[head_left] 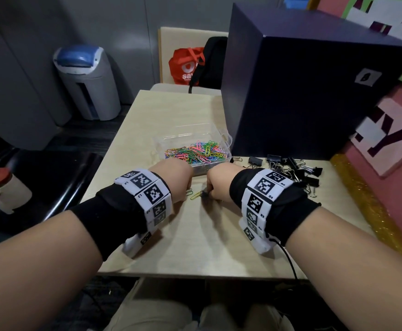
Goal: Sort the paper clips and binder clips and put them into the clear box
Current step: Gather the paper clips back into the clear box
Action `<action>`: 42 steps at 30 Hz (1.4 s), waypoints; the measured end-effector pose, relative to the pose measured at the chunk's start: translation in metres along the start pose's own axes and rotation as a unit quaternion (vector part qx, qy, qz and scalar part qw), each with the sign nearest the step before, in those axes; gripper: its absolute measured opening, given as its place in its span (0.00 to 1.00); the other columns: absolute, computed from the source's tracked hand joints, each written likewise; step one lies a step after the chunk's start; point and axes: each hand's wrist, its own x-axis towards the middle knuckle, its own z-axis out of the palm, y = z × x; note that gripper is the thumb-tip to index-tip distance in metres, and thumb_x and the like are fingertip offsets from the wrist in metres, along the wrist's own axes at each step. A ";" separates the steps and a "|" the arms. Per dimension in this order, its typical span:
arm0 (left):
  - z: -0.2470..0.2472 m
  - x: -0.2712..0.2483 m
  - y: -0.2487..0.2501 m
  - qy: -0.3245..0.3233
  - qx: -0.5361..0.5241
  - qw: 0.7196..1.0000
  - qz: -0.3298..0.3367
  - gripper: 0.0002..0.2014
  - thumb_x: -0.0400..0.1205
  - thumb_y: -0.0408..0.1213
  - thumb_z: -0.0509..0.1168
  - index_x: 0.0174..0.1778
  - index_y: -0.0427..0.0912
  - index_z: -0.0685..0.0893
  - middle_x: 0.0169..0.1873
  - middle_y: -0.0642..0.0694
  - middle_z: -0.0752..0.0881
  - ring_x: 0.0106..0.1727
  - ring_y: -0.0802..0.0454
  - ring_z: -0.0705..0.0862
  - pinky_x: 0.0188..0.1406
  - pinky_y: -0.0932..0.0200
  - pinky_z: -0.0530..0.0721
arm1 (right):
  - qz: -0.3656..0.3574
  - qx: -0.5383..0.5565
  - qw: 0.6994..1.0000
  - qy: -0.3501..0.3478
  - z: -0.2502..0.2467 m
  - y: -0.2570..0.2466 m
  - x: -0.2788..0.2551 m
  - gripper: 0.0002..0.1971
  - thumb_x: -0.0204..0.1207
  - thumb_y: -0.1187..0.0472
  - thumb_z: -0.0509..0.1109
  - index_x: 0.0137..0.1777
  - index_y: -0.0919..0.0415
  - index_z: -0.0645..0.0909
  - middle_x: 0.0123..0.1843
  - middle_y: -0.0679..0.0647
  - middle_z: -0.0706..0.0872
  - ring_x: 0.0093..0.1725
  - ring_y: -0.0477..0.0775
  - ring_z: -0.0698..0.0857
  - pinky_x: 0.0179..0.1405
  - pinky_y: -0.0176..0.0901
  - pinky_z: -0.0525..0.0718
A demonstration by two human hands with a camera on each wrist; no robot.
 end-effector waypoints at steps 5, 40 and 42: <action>0.000 0.000 0.003 -0.040 0.027 0.999 0.000 0.10 0.78 0.37 0.66 0.51 0.41 0.90 0.46 0.45 0.90 0.51 0.44 0.87 0.48 0.54 0.85 | 0.010 0.004 1.000 -0.015 0.000 0.001 0.000 0.15 0.80 0.64 0.60 0.60 0.63 0.85 0.49 0.56 0.84 0.46 0.57 0.80 0.42 0.39 0.76; -0.003 -0.002 -0.003 0.018 -0.019 0.999 0.033 0.10 0.77 0.41 0.68 0.53 0.52 0.88 0.50 0.51 0.89 0.55 0.47 0.85 0.51 0.58 0.82 | -0.045 -0.006 0.998 0.048 -0.002 0.002 -0.015 0.13 0.80 0.59 0.64 0.62 0.57 0.85 0.59 0.55 0.87 0.59 0.60 0.84 0.54 0.42 0.81; -0.005 -0.002 -0.005 0.057 -0.042 0.997 0.018 0.08 0.77 0.38 0.66 0.49 0.52 0.86 0.48 0.49 0.88 0.54 0.45 0.84 0.45 0.59 0.79 | -0.020 -0.024 0.999 0.032 0.001 0.004 -0.014 0.15 0.81 0.58 0.62 0.63 0.59 0.84 0.59 0.57 0.87 0.59 0.61 0.85 0.56 0.46 0.84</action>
